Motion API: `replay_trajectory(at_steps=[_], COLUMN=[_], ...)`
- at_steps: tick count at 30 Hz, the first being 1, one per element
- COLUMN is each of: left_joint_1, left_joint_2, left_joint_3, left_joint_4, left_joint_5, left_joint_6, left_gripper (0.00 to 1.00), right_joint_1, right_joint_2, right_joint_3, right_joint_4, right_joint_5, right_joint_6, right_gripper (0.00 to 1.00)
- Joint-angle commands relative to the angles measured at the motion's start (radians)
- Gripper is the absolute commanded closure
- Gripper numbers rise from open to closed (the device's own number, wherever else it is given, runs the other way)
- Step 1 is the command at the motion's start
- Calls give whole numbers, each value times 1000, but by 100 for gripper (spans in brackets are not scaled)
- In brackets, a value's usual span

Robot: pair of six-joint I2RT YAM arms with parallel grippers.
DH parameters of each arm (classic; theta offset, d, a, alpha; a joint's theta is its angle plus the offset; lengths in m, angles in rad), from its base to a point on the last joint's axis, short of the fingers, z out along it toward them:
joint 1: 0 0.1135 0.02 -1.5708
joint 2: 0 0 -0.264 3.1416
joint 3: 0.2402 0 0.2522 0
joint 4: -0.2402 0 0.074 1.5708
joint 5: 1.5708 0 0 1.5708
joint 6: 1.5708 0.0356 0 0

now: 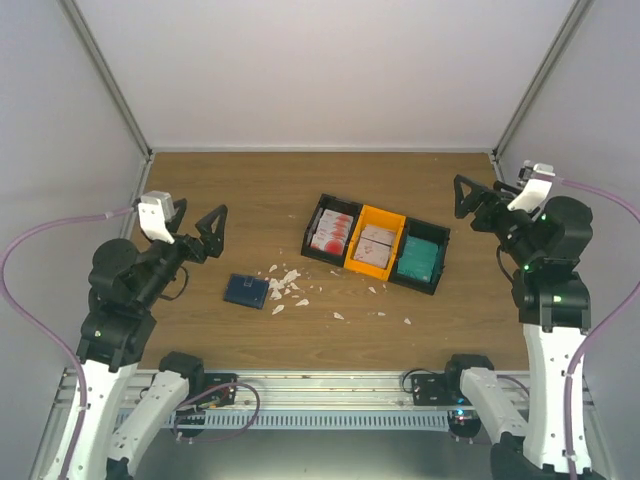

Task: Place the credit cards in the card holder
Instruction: Move the card holder to the center of the board.

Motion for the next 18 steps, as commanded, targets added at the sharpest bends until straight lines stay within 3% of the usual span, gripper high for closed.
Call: replay_trajectory(at_steps=[1,6,10,13,18], left_joint_1=[31,43,48,49,53], left_joint_2=[20,55,109,156,289], left_joint_3=[-15,-85,-150,-219,-307], left_joint_4=[90,135,145,174,152], left_joint_5=[139,178,128,119,55], left_joint_6=[-18,-42,-122,-169,-293], left_gripper=[1,1,1,1,1], right_joint_1=[-39,-56,-49,14,245], right_joint_2=[-1,23,84,158,282], right_joint_3=[-37,-156,-270,-302,-351], right_joint_4=[45,224,364,393,488], right_joint_5=[-117,-338,-434,-417,-301], right_joint_6=[85,189,209,169,98], right_gripper=[2,1,1,0,0])
